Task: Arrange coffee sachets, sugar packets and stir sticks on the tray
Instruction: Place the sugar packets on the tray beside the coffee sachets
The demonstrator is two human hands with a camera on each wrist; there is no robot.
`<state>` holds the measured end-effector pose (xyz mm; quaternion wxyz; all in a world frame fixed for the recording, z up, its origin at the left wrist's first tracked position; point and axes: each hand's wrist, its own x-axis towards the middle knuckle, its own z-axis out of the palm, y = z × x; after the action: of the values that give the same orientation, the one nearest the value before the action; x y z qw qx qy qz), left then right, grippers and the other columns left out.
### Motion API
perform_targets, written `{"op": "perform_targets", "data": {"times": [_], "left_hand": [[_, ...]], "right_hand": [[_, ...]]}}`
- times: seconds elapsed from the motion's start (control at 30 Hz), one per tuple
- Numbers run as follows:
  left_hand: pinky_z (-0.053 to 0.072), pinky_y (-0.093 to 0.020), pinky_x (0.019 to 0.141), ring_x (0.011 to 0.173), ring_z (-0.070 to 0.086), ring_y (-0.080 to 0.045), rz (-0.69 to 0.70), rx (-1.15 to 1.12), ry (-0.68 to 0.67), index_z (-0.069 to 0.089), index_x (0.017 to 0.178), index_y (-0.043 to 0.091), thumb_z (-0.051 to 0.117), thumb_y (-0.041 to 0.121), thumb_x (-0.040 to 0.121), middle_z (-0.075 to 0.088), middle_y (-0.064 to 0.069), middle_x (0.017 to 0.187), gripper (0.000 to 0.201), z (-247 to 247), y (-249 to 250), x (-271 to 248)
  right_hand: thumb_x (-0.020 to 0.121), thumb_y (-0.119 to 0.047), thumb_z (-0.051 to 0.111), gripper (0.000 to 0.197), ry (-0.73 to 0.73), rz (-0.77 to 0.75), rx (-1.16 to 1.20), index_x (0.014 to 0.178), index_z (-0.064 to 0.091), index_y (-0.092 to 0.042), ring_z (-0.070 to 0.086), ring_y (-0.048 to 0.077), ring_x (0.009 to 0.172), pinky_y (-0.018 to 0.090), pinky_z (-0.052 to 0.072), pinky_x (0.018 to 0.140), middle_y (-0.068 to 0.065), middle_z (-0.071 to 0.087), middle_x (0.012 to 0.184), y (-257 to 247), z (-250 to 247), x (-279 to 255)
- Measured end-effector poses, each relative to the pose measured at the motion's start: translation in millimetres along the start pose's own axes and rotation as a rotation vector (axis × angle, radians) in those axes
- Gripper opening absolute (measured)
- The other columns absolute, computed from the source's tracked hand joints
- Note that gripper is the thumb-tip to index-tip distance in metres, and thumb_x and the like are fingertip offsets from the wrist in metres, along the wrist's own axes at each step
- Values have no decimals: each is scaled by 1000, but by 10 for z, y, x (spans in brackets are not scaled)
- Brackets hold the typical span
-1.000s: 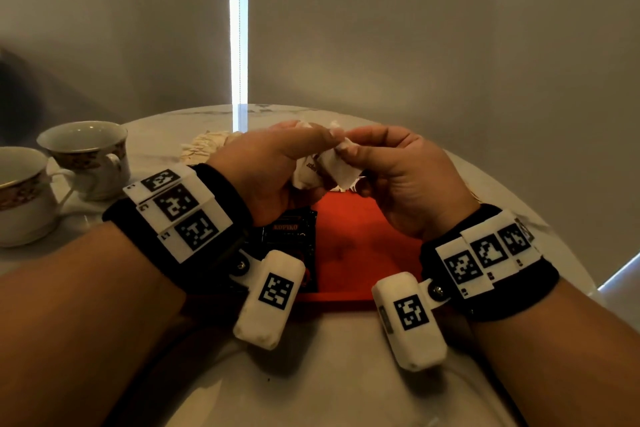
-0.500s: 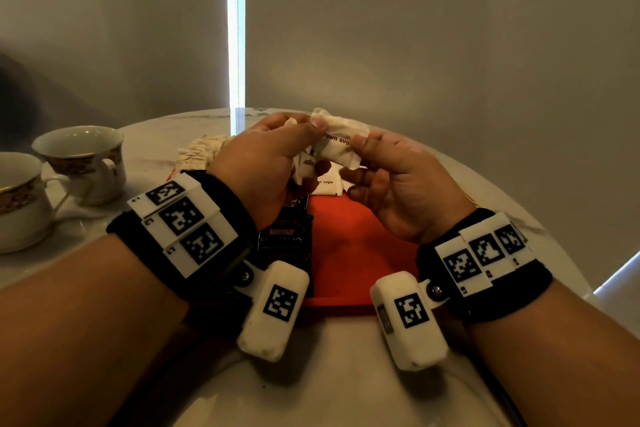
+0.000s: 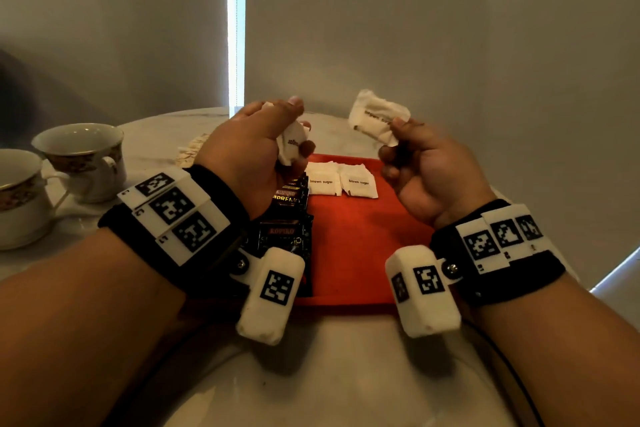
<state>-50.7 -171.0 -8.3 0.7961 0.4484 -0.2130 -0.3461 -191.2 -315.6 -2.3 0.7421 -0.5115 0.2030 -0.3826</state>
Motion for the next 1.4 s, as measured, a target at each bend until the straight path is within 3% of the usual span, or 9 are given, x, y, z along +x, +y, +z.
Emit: {"op": "perform_targets", "data": {"times": [0.17, 0.3, 0.43, 0.5, 0.63, 0.8, 1.0, 1.17, 1.4], "left_hand": [[53, -21, 53, 82, 62, -20, -46, -105, 17, 59, 105, 12, 72, 31, 89, 56, -15, 111, 28, -68, 126, 46], [54, -21, 54, 79, 64, -20, -59, -168, 67, 54, 121, 8, 74, 24, 88, 55, -18, 113, 42, -129, 147, 97], [54, -21, 53, 79, 65, -21, -72, -165, 82, 54, 126, 4, 73, 21, 89, 57, -18, 110, 45, -140, 147, 124], [54, -21, 53, 79, 64, -21, -78, -152, 81, 53, 127, 3, 72, 21, 90, 57, -18, 110, 45, -139, 146, 127], [53, -22, 53, 77, 65, -20, -83, -135, 86, 51, 132, 2, 71, 20, 90, 58, -18, 108, 50, -140, 133, 134], [54, -22, 53, 79, 65, -20, -89, -96, 99, 52, 130, 1, 70, 22, 91, 58, -17, 107, 48, -115, 122, 117], [56, -23, 60, 83, 63, -21, -83, -93, 93, 48, 136, 3, 68, 20, 92, 56, -18, 108, 51, -109, 109, 105], [56, -24, 61, 83, 64, -21, -65, -89, 84, 47, 138, 5, 67, 18, 92, 55, -17, 109, 52, -97, 88, 101], [57, -24, 60, 87, 61, -25, -61, -111, 40, 52, 117, 2, 59, 10, 93, 52, -18, 109, 26, -63, 89, 62]], "right_hand": [[101, -7, 50, 17, 45, 159, 36, 110, 63, -8, 50, 5, 51, 16, 36, 41, 3, 69, 82, 16, -78, 263], [101, -1, 42, 23, -39, 431, 25, 104, 64, -4, 52, 6, 52, 14, 41, 44, 7, 66, 76, 298, -132, 331], [100, 1, 45, 22, -26, 534, -117, 107, 65, -2, 53, 6, 56, 15, 44, 47, 12, 73, 88, 431, -185, 357], [100, 3, 43, 22, -35, 534, -180, 101, 64, -2, 51, 6, 60, 14, 44, 47, 9, 70, 83, 464, -158, 341], [99, 7, 45, 27, -24, 505, -254, 121, 58, 0, 60, 9, 61, 15, 49, 46, 11, 67, 91, 488, -107, 329], [98, 8, 45, 38, -17, 486, -301, 135, 53, 2, 70, 15, 71, 20, 55, 50, 23, 63, 131, 488, -84, 320], [97, 5, 51, 33, -24, 421, -277, 130, 55, 3, 69, 24, 87, 26, 61, 66, 25, 63, 129, 482, -90, 233], [97, -1, 57, 32, -9, 406, -288, 128, 57, 2, 70, 25, 89, 26, 62, 65, 25, 63, 128, 476, -81, 213], [97, -5, 60, 31, 7, 394, -297, 126, 59, 4, 71, 25, 87, 25, 61, 63, 25, 63, 128, 492, -75, 201]]}}
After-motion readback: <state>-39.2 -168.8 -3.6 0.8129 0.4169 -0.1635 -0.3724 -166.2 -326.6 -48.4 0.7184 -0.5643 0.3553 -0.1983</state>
